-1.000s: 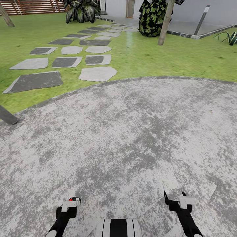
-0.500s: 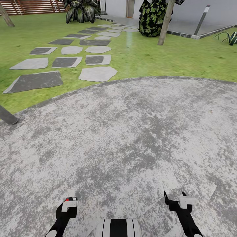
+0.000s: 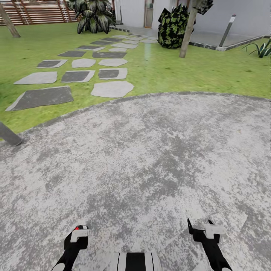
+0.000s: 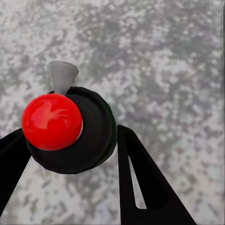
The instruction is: In the garden, pick up the pesticide atomizer on the floor and spray pesticide onto both trees until each tree trunk is fully covered.
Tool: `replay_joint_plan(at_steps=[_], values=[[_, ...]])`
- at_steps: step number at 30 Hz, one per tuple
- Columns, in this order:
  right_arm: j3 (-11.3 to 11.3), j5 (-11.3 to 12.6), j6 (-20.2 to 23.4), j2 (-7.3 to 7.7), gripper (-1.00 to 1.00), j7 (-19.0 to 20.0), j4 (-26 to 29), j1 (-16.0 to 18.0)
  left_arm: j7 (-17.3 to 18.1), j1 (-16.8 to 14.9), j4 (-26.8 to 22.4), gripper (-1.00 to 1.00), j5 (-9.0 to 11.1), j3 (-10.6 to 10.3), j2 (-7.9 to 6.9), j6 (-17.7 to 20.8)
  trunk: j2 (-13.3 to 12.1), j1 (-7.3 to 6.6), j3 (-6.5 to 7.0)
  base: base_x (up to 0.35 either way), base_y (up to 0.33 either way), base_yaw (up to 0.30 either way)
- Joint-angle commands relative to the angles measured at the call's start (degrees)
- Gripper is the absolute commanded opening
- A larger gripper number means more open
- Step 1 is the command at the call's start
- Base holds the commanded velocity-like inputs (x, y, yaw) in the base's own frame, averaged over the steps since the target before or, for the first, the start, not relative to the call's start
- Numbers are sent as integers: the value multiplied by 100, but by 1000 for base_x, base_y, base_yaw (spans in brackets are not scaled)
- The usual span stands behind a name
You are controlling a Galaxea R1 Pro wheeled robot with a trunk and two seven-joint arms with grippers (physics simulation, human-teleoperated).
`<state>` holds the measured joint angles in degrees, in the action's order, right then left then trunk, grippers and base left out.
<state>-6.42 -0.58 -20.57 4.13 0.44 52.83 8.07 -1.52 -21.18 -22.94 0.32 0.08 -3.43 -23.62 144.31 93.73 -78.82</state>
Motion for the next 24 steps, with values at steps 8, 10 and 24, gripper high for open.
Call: replay_joint_plan(at_steps=[8,10,24], values=[[0,-2,0,0,100,0,0,0,3,0,0,-100,-3,1,0,3,-11,-20,178,0,0,0],[0,0,0,0,100,0,0,-1,3,0,0,-100,-3,1,0,3,-14,-26,222,0,0,0],[-8,-15,-43,-6,100,-4,-35,-173,15,93,10,-100,-19,-27,-22,10,-32,-62,533,0,0,0]])
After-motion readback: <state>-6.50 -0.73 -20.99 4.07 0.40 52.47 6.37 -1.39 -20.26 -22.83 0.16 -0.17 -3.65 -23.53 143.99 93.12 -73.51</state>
